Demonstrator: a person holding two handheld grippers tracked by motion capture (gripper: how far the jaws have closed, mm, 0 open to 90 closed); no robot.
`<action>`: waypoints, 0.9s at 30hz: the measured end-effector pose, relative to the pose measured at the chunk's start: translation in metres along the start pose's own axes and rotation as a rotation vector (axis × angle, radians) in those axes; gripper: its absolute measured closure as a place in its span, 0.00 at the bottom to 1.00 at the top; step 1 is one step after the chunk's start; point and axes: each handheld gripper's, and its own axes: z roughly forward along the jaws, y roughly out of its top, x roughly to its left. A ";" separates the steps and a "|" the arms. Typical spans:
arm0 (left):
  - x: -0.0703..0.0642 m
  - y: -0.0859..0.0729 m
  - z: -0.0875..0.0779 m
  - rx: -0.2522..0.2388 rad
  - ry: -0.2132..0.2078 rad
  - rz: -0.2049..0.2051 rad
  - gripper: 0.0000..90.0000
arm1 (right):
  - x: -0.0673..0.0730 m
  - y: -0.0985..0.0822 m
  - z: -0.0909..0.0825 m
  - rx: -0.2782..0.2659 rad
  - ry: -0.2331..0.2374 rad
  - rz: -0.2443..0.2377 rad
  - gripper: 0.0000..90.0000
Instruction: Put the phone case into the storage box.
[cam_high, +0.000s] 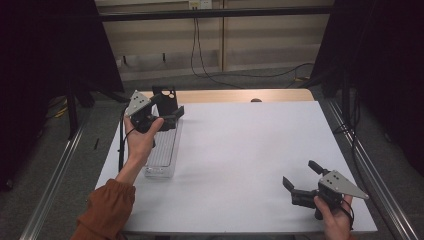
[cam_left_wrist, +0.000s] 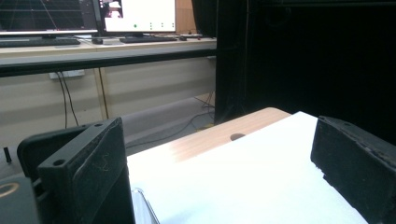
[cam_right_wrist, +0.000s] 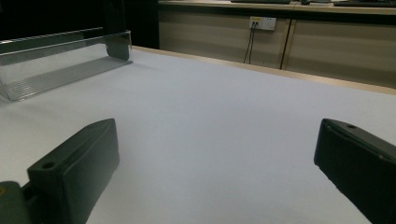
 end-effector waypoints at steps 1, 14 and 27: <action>-0.001 0.000 -0.003 -0.001 0.002 0.009 0.04 | 0.000 0.000 0.000 -0.001 -0.001 0.000 0.00; -0.003 -0.009 -0.034 -0.017 0.007 0.004 0.04 | 0.000 0.001 0.000 -0.004 -0.007 -0.007 0.00; -0.004 -0.024 -0.062 0.001 0.014 0.004 0.04 | 0.001 0.001 0.001 -0.002 -0.004 -0.007 0.00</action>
